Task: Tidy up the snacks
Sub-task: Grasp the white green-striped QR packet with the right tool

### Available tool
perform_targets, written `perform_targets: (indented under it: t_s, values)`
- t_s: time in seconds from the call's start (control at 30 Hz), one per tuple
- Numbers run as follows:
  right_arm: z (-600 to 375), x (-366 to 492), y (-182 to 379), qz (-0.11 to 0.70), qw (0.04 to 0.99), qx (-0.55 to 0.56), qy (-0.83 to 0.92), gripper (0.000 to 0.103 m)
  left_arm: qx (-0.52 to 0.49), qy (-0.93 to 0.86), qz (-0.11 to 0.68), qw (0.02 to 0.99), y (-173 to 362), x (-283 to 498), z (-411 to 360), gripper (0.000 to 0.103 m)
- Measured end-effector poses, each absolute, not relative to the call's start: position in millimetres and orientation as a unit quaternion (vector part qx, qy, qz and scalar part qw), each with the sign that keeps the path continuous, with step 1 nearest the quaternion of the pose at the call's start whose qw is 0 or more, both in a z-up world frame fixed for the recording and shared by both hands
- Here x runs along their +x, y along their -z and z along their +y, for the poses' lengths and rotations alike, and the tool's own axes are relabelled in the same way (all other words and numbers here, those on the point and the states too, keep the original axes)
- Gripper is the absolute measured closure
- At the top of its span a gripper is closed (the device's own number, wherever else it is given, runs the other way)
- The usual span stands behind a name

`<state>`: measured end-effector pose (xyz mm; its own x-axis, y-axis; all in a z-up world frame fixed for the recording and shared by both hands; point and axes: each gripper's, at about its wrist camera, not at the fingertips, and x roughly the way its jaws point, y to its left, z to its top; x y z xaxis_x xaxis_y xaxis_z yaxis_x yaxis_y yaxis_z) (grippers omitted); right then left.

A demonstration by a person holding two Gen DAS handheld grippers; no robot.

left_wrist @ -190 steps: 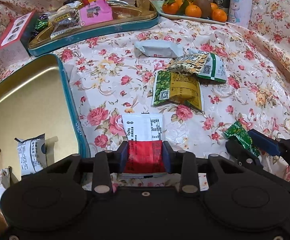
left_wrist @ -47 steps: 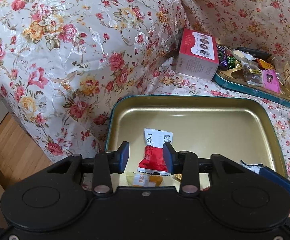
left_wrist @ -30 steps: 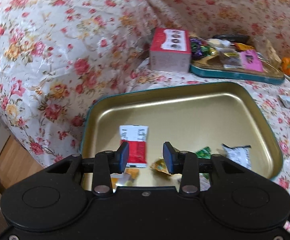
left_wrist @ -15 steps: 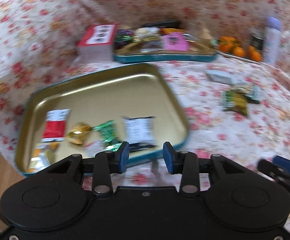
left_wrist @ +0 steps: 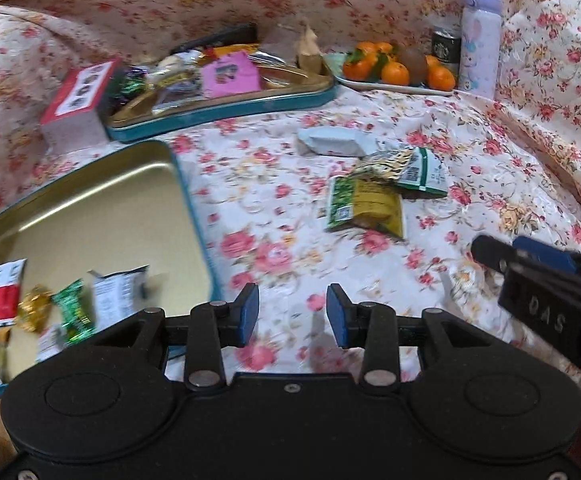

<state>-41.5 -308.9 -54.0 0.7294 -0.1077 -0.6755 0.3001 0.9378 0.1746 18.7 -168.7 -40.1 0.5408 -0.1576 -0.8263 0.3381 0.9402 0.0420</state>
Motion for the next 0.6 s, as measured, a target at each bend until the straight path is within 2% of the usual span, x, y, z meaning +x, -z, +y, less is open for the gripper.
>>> perform_targets:
  t_s: [0.4,0.6]
  values:
    - [-334.4,16.5,61.3,0.337,0.92,0.17,0.105,0.062,0.093,0.125,0.49,0.858,70.3,42.8,-188.6,0.056]
    - [-336.2,43.6,65.7,0.332,0.919,0.182,0.113,0.062,0.096,0.126,0.481,0.862,71.9,41.3,-189.3,0.055]
